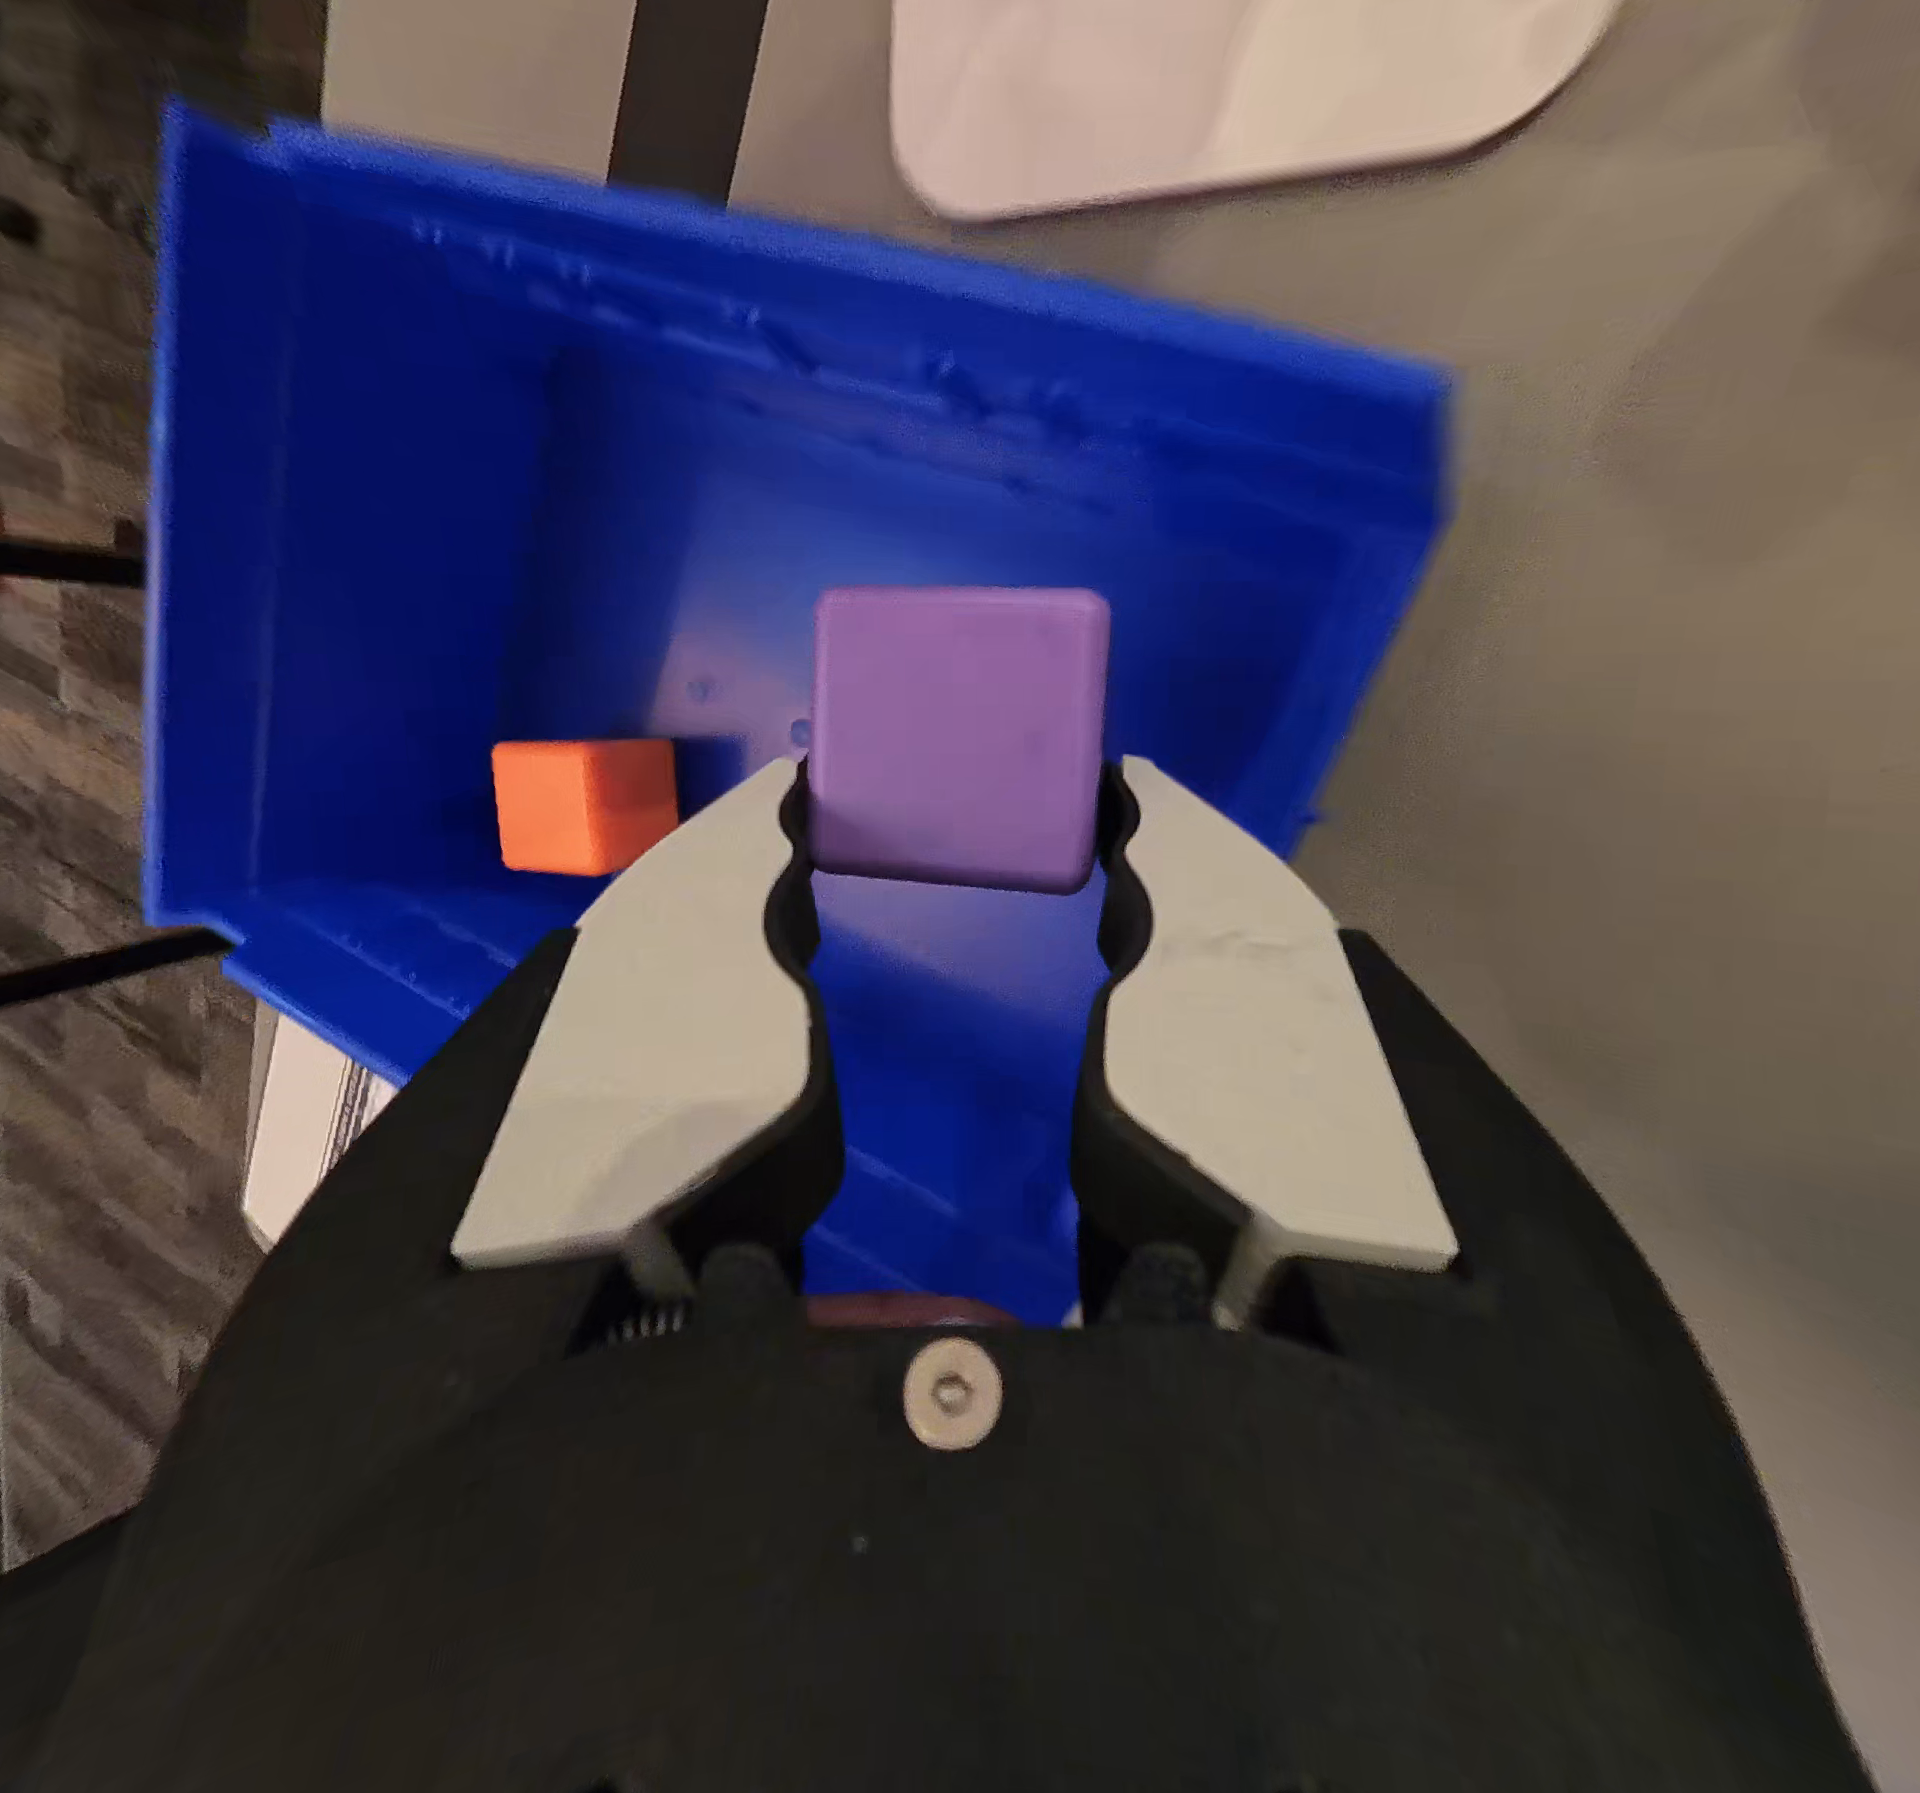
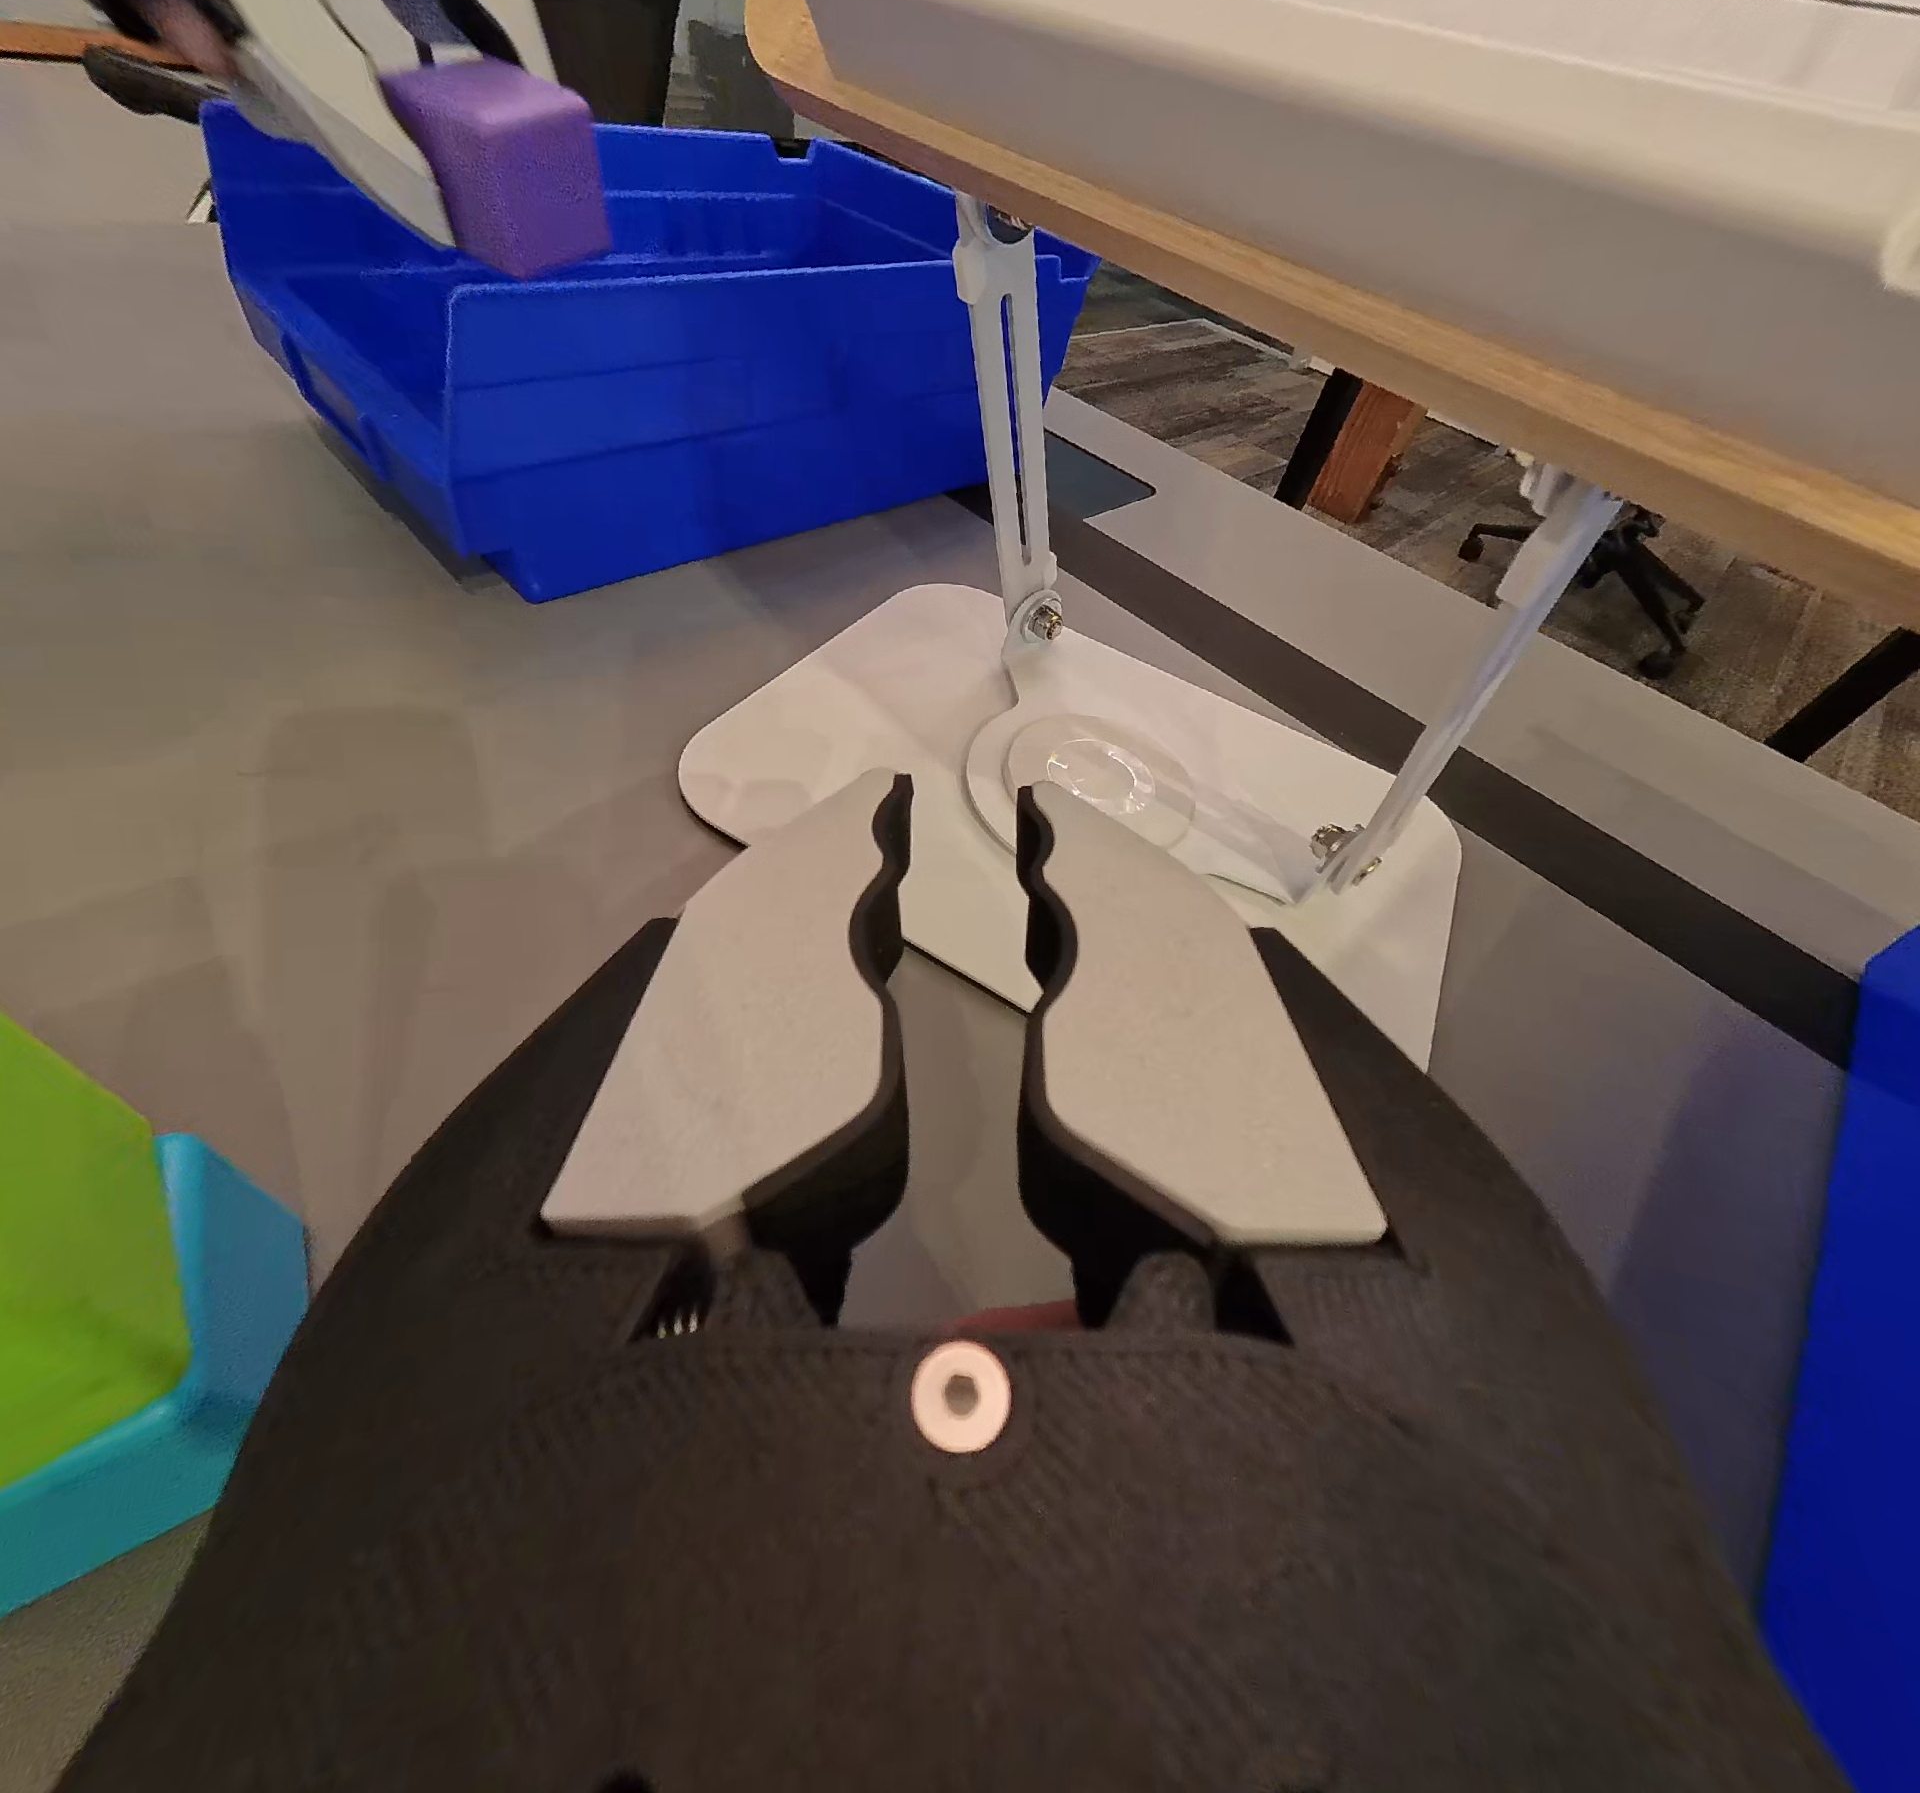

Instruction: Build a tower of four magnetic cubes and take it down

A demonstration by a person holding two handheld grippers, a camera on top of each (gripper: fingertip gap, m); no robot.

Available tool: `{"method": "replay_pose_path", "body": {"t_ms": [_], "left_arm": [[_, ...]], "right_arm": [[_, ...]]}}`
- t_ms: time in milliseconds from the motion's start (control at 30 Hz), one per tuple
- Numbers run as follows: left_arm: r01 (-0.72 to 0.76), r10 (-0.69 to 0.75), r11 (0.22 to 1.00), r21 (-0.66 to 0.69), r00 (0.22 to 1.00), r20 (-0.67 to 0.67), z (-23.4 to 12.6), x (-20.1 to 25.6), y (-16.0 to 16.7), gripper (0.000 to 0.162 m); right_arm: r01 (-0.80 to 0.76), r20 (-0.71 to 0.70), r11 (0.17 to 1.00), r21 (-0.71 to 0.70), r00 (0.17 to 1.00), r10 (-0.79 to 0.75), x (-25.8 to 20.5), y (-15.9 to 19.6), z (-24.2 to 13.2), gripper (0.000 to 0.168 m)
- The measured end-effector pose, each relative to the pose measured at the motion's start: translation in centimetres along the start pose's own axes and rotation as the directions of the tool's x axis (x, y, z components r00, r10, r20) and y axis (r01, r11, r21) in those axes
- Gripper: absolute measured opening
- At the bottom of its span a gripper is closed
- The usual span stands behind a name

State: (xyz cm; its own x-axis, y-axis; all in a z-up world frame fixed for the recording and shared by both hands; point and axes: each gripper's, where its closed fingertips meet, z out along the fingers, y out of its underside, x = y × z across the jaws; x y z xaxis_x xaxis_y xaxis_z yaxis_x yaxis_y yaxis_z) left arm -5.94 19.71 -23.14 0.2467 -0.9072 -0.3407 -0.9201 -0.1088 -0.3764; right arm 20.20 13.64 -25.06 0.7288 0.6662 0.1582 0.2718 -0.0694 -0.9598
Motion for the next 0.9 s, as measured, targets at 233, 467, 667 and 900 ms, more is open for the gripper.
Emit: {"method": "replay_pose_path", "body": {"t_ms": [233,467,667,900], "left_arm": [[-0.110,0.112,0.984,0.139,0.994,-0.008,-4.5,9.3,-9.1,0.051],[-0.233,0.256,0.947,0.219,0.963,-0.084,-5.0,18.8,-17.0,0.052],[-0.271,0.303,0.940,0.209,0.942,-0.143,-4.0,22.0,-19.2,0.051],[-0.308,0.334,0.935,0.173,0.931,-0.149,-2.2,23.5,-19.2,0.051]], "right_arm": [[0.005,-0.002,1.000,0.002,1.000,-0.005,0.0,0.0,0.0,0.019],[0.006,0.001,1.000,0.000,1.000,-0.006,-0.1,0.0,0.0,0.019],[0.006,0.002,1.000,0.000,1.000,-0.006,-0.1,0.0,0.0,0.019],[0.006,0.003,1.000,-0.002,1.000,-0.006,-0.1,0.0,0.0,0.019]]}}
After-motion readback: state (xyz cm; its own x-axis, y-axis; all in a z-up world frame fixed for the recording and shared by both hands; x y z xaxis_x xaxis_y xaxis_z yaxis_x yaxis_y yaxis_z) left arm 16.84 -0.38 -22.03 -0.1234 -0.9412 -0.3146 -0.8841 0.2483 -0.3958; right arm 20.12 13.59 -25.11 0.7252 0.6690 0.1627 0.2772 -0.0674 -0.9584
